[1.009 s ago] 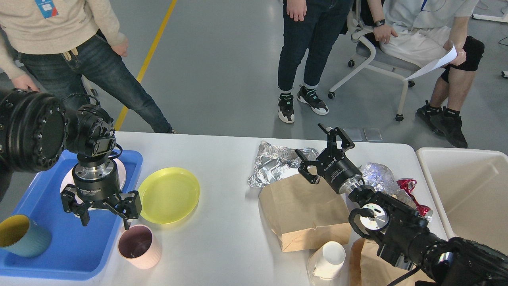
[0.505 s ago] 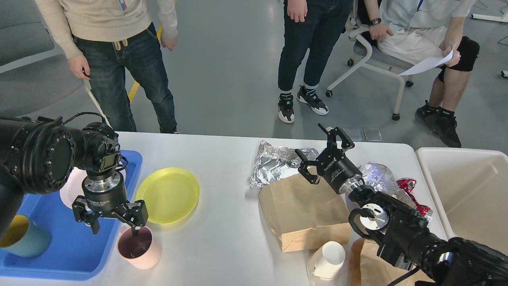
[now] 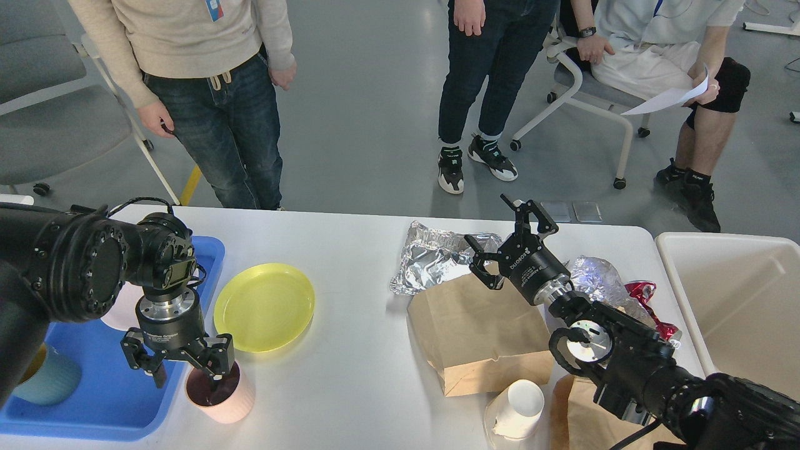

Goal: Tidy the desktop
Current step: 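Lower the left gripper and grasp the dark-rimmed pink cup, then carry the cup with the left gripper and set it on the blue tray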

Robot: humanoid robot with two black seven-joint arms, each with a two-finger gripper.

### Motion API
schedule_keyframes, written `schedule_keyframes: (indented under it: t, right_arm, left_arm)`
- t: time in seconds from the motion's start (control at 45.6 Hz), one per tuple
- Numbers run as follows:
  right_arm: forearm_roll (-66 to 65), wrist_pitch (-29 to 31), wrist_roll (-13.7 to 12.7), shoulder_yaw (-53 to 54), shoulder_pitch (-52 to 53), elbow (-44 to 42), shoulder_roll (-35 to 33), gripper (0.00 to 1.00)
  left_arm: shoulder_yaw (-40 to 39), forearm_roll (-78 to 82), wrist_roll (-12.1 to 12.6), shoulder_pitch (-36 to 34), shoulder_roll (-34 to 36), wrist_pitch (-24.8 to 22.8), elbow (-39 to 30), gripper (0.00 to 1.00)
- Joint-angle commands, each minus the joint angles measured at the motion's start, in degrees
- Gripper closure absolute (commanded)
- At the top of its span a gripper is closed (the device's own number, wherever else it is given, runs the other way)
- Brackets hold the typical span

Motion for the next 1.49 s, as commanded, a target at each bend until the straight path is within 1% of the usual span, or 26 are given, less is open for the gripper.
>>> schedule_keyframes:
  t: [0.0, 0.044, 0.088, 0.154, 0.176, 0.241, 0.307, 0.329, 0.439, 0.658, 0.746, 0.899, 1.075, 1.251, 1.47]
  right_arm:
    - [0.0, 0.0, 0.0, 0.0, 0.0, 0.0, 0.0, 0.00]
    - [0.0, 0.0, 0.0, 0.0, 0.0, 0.0, 0.0, 0.00]
    - [0.0, 0.0, 0.0, 0.0, 0.0, 0.0, 0.0, 0.00]
    - [0.0, 0.0, 0.0, 0.0, 0.0, 0.0, 0.0, 0.00]
    - [0.0, 0.0, 0.0, 0.0, 0.0, 0.0, 0.0, 0.00]
    - [0.0, 0.0, 0.0, 0.0, 0.0, 0.0, 0.0, 0.00]
    - [0.0, 0.0, 0.0, 0.0, 0.0, 0.0, 0.0, 0.00]
    - [0.0, 0.1, 0.0, 0.0, 0.0, 0.0, 0.0, 0.00]
    - [0.0, 0.0, 0.0, 0.0, 0.0, 0.0, 0.0, 0.00]
    - [0.0, 0.0, 0.0, 0.0, 0.0, 0.0, -0.1, 0.00]
    - [0.0, 0.0, 0.0, 0.0, 0.0, 0.0, 0.0, 0.00]
    - [0.0, 0.0, 0.0, 0.0, 0.0, 0.0, 0.0, 0.00]
    - [0.0, 0.0, 0.0, 0.0, 0.0, 0.0, 0.0, 0.00]
    - [0.0, 0.0, 0.0, 0.0, 0.0, 0.0, 0.0, 0.00]
    - [0.0, 0.0, 0.0, 0.0, 0.0, 0.0, 0.0, 0.00]
  left_arm:
    - [-1.6, 0.0, 0.0, 1.3, -0.1, 0.0, 1.5, 0.32]
    - [-2.0, 0.0, 0.0, 1.7, -0.1, 0.0, 1.7, 0.39]
    - [-2.5, 0.0, 0.0, 2.1, -0.1, 0.0, 1.8, 0.50]
    - [-3.2, 0.0, 0.5, 2.1, -0.1, 0.0, 1.8, 0.69]
    - [-3.6, 0.0, 1.1, 2.1, -0.1, 0.0, 1.8, 0.76]
    - [-4.4, -0.1, 2.7, 2.1, -0.1, 0.0, 1.8, 0.83]
    - [-5.3, -0.1, 4.1, 2.1, -0.1, 0.0, 1.8, 0.97]
    - [-5.5, -0.1, 4.6, 2.1, -0.1, 0.0, 1.8, 1.00]
    - [-6.0, -0.5, 5.0, 2.1, 0.0, 0.0, 1.8, 1.00]
    - [-7.9, -0.7, 4.9, 0.6, 0.1, 0.0, 1.8, 1.00]
    - [-8.2, -0.8, 4.9, -1.9, 0.2, 0.0, 1.6, 1.00]
    - [-8.6, -0.7, 4.9, -8.5, 0.6, 0.0, -0.3, 1.00]
    - [-9.3, -0.7, 4.8, -15.0, 1.6, 0.0, -5.1, 1.00]
    - [-8.7, -0.7, 4.8, -15.2, 5.2, 0.0, -5.8, 1.00]
    - [-7.1, 0.4, 5.0, -11.2, 15.6, 0.0, -3.9, 1.00]
